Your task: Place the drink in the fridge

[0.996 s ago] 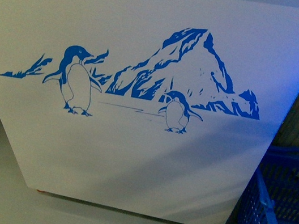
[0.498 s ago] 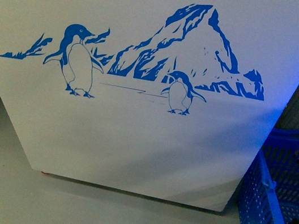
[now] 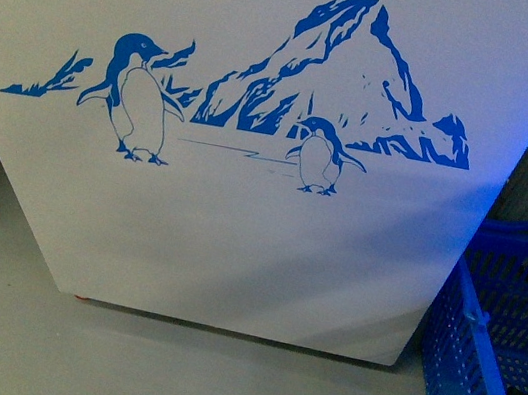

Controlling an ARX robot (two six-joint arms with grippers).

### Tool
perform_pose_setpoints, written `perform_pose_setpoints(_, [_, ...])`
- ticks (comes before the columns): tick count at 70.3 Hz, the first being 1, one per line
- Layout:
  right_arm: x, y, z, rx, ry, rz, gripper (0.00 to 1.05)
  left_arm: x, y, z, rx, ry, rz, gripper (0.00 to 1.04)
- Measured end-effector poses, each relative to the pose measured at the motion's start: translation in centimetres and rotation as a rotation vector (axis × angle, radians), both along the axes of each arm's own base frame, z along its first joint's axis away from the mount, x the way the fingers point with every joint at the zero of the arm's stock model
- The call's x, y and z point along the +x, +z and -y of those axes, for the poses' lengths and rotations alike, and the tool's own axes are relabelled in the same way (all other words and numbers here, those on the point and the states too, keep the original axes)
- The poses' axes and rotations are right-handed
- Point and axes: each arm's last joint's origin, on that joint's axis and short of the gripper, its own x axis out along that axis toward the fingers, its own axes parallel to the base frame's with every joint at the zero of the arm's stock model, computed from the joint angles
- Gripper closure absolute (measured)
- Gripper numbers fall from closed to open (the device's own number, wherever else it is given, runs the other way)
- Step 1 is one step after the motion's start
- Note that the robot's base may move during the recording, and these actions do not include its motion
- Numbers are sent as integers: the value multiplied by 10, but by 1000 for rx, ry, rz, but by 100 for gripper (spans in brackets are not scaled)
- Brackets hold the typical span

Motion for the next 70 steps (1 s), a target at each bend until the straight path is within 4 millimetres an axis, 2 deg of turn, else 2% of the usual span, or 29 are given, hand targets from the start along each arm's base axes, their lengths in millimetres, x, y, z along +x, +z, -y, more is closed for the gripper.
perform_pose_setpoints(6, [-9,12,-5,21,2,11,58,0,0,0,0,0,0,8])
perform_pose_setpoints(11, [-17,31,-11,50,4,38,60,0,0,0,0,0,0,8])
perform_pose_setpoints(19, [-23,77,-18,77,9,110,62,0,0,0,0,0,0,8])
perform_pose_setpoints(20, [-25,89,-19,79,12,130,62,0,0,0,0,0,0,8])
perform_pose_setpoints(26, [-30,130,-22,91,27,196,63,0,0,0,0,0,0,8])
perform_pose_setpoints(27, [-32,144,-24,98,33,218,63,0,0,0,0,0,0,8])
perform_pose_setpoints(30, [-37,164,-26,104,45,251,63,0,0,0,0,0,0,8])
perform_pose_setpoints(35, [-61,231,-39,108,107,358,63,0,0,0,0,0,0,8])
perform_pose_setpoints(42, [-83,283,-52,104,175,461,63,0,0,0,0,0,0,8])
perform_pose_setpoints(43, [-87,296,-56,103,193,495,63,0,0,0,0,0,0,8])
perform_pose_setpoints(49, [-99,342,-67,76,269,620,64,0,0,0,0,0,0,8])
perform_pose_setpoints(50, [-103,358,-71,56,294,667,64,0,0,0,0,0,0,8])
perform_pose_setpoints(52, [-108,374,-74,31,321,718,64,0,0,0,0,0,0,8])
perform_pose_setpoints(55, [-123,416,-84,-31,381,848,64,0,0,0,0,0,0,8])
perform_pose_setpoints(60, [-142,454,-93,-105,430,972,64,0,0,0,0,0,0,8])
perform_pose_setpoints(63, [-166,490,-104,-178,471,1092,64,0,0,0,0,0,0,8])
perform_pose_setpoints(70, [-191,514,-115,-231,495,1167,64,0,0,0,0,0,0,8])
